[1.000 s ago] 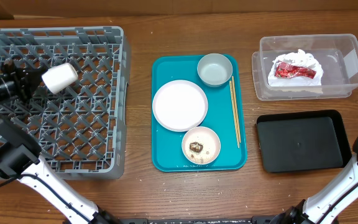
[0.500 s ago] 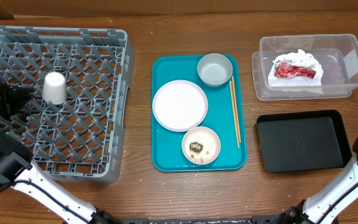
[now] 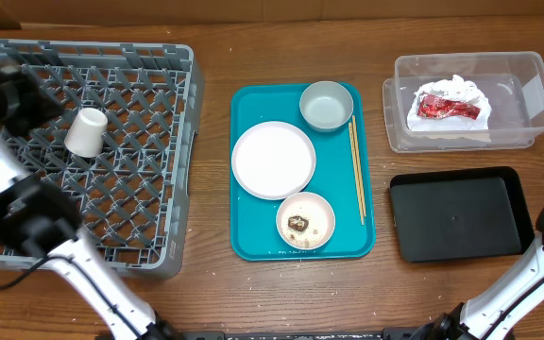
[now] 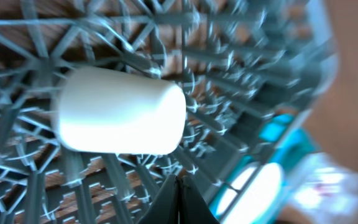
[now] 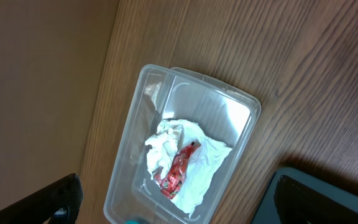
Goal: Sort waste into correct bins and load items into the dishwasher
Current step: 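Adjust the cup upright in the rack with the left gripper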
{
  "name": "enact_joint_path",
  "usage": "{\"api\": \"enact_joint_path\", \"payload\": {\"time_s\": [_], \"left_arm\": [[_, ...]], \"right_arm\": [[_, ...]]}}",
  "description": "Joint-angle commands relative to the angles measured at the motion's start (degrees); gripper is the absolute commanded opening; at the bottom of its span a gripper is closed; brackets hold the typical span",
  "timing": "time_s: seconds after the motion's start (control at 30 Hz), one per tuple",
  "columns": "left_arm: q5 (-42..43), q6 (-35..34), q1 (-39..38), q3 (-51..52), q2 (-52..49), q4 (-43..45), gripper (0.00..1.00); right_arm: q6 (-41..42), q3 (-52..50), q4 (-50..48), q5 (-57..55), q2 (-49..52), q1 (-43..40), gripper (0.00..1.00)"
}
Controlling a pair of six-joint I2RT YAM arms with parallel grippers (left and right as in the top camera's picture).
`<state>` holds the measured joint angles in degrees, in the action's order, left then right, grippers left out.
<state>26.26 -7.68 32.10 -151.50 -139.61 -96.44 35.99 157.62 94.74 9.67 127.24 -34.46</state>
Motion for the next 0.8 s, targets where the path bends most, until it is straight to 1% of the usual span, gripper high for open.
{"api": "enact_joint_path", "payload": {"time_s": [0.0,0.07,0.13,0.33,0.4,0.43,0.6,0.7,0.77], "left_arm": [[-23.52,-3.80,-7.23,1.40,1.29,-0.39,0.04],[-28.15,-4.57,-9.31,1.92,1.25,-0.02,0.04],[-30.12,-4.52,-10.40,2.25,1.25,0.87,0.04],[-30.08,-3.85,-10.14,2.25,1.18,1.29,0.04],[-28.30,-1.11,-9.99,2.32,1.16,2.12,0.04],[-25.77,-0.15,-9.92,2.58,1.16,3.02,0.04],[-19.85,1.07,-10.01,3.23,1.16,5.90,0.04],[-14.84,2.16,-10.01,3.50,1.16,8.11,0.04],[-13.46,2.16,-10.01,3.98,1.16,8.94,0.04]], "right_arm": [[-0.24,1.03,-0.09,0.04,-0.79,-0.17,1.00],[-0.24,1.03,-0.11,0.04,-0.79,-0.17,1.00],[-0.26,1.03,-0.11,0.04,-0.79,-0.17,1.00],[-0.26,1.03,-0.11,0.04,-0.79,-0.17,1.00],[-0.26,1.03,-0.11,0.04,-0.79,-0.17,1.00],[-0.26,1.03,-0.11,0.04,-0.79,-0.17,1.00],[-0.24,1.03,-0.11,0.04,-0.79,-0.17,1.00],[-0.26,1.03,-0.11,0.04,-0.79,-0.17,1.00],[-0.26,1.03,-0.11,0.04,-0.79,-0.17,1.00]]}}
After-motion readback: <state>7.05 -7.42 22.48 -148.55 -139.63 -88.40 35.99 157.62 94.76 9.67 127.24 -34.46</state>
